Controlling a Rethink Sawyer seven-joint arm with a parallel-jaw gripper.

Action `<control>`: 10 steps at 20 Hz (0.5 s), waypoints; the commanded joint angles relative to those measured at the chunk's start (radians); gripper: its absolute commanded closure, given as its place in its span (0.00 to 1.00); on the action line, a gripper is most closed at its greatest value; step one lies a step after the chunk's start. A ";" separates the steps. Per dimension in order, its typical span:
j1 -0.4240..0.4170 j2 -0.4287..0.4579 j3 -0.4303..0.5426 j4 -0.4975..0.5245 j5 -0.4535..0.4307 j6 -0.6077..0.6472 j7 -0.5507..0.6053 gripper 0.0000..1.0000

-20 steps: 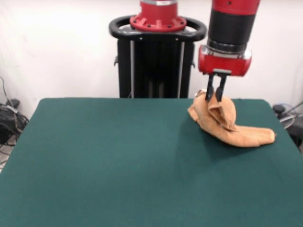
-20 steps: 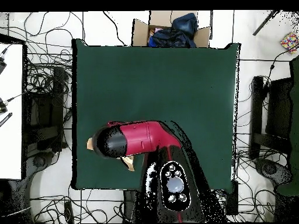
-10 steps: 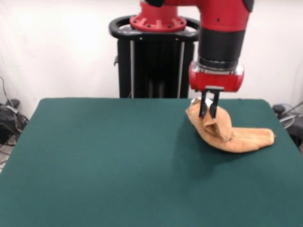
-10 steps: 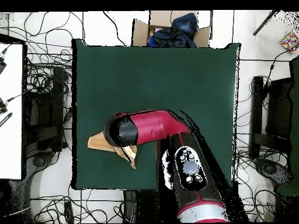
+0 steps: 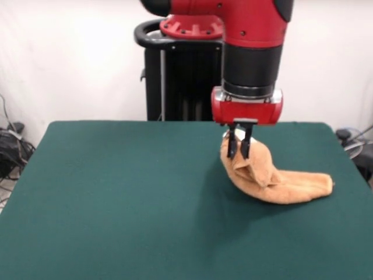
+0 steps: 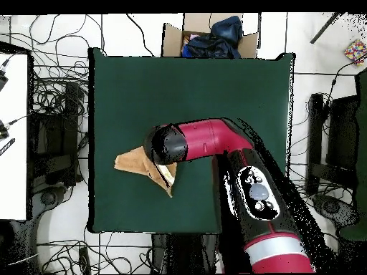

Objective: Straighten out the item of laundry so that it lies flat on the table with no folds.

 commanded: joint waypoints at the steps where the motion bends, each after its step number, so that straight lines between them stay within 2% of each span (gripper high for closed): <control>1: -0.038 0.045 0.143 -0.188 -0.061 0.200 -0.382 1.00; 5: -0.045 0.075 0.161 -0.263 -0.073 0.260 -0.445 1.00; 10: -0.053 0.095 0.156 -0.287 -0.071 0.244 -0.483 1.00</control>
